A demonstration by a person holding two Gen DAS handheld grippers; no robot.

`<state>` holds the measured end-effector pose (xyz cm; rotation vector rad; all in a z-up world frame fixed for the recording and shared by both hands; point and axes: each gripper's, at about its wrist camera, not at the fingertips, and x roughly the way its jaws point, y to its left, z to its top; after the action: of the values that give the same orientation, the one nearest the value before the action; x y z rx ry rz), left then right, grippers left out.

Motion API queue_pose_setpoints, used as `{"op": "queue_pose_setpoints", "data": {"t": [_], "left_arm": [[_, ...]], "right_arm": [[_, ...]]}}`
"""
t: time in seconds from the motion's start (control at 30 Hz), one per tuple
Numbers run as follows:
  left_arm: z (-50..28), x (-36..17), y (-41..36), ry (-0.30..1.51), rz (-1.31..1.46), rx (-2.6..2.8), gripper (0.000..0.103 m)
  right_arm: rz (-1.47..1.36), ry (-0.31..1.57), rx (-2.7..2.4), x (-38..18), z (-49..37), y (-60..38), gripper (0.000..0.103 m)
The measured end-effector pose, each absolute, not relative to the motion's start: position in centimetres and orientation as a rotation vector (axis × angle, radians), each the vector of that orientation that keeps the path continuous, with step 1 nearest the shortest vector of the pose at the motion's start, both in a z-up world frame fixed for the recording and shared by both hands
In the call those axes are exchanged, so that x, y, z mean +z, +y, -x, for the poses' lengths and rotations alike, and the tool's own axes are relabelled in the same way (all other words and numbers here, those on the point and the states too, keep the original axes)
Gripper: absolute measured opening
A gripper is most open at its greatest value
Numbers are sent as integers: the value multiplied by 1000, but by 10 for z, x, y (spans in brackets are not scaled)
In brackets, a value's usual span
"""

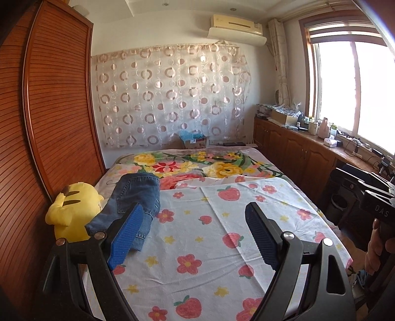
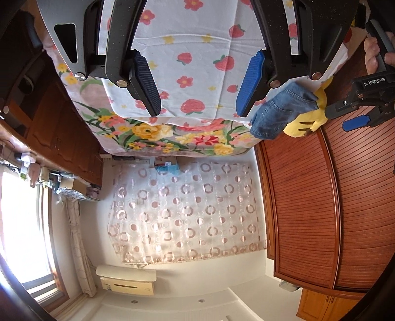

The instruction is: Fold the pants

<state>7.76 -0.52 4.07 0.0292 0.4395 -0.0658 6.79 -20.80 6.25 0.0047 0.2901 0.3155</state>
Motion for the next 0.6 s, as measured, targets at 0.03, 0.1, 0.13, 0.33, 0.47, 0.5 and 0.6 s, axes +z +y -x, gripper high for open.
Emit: {"op": "queue_pose_setpoints", "data": {"t": [0.03, 0.1, 0.13, 0.33, 0.47, 0.5, 0.6], "left_arm": [[-76, 42, -6, 435, -31, -65, 85], [-74, 44, -7, 430, -32, -66, 85], [-72, 45, -8, 427, -32, -69, 85], [-69, 46, -11, 421, -33, -73, 85], [-69, 46, -12, 422, -31, -72, 85], [-70, 45, -11, 423, -33, -72, 85], [-70, 45, -11, 422, -34, -70, 85]], "right_arm": [[-5, 288, 311, 62, -67, -208, 65], [-2, 283, 306, 61, -67, -205, 65], [0, 282, 302, 61, -67, -205, 65], [-3, 284, 299, 56, -73, -198, 65], [-1, 285, 299, 55, -75, -198, 65], [0, 285, 298, 55, -76, -198, 65], [1, 285, 298, 55, -73, -199, 65]]}}
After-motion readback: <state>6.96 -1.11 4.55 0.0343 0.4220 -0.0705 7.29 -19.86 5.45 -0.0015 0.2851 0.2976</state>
